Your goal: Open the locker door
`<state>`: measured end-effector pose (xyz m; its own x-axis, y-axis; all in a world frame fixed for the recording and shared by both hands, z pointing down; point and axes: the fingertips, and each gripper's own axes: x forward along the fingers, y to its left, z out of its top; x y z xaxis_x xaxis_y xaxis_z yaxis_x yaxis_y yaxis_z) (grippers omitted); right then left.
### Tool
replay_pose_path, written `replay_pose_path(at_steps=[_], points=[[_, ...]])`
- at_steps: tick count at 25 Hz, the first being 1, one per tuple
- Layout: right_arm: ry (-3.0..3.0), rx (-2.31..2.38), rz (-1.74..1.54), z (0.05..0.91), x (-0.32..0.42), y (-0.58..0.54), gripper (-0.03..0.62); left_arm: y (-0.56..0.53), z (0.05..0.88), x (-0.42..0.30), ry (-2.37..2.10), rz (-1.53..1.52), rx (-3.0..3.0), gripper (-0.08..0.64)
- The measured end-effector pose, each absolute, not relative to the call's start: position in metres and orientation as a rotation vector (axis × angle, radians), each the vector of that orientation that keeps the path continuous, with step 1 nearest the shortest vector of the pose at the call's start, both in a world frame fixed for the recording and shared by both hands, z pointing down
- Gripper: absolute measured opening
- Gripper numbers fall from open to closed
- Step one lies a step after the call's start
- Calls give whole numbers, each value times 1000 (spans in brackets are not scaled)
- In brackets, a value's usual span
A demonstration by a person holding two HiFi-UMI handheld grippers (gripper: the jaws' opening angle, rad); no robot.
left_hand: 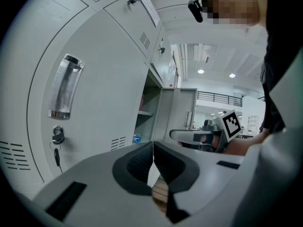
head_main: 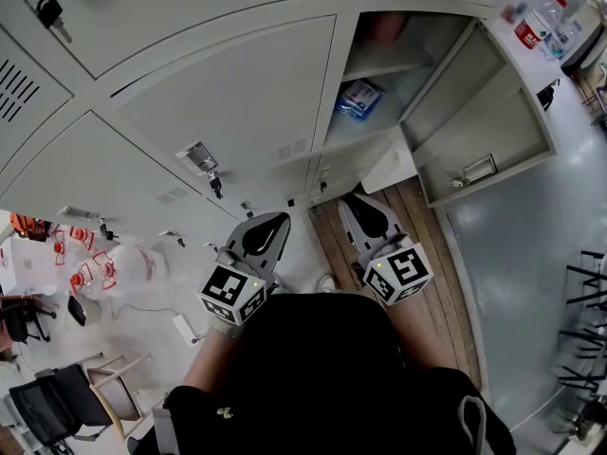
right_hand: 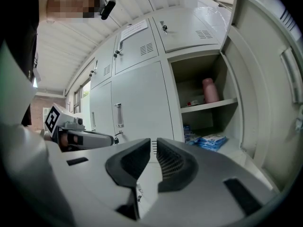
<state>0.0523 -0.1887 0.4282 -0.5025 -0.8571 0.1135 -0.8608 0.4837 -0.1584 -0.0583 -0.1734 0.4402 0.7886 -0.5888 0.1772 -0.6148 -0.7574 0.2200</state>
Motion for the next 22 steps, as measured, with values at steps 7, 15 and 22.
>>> replay_pose_path(at_steps=[7,15,22], points=[[-2685,1553,310,433,53,-187,57,-172,442,-55,-924,145,2713,23],[-2682,1571,323,433,57,-187,57,-173,441,-54,-923,142,2715,23],[-2681,1570,325,434,57,-187,57,-173,441,-54,-927,141,2714,23]])
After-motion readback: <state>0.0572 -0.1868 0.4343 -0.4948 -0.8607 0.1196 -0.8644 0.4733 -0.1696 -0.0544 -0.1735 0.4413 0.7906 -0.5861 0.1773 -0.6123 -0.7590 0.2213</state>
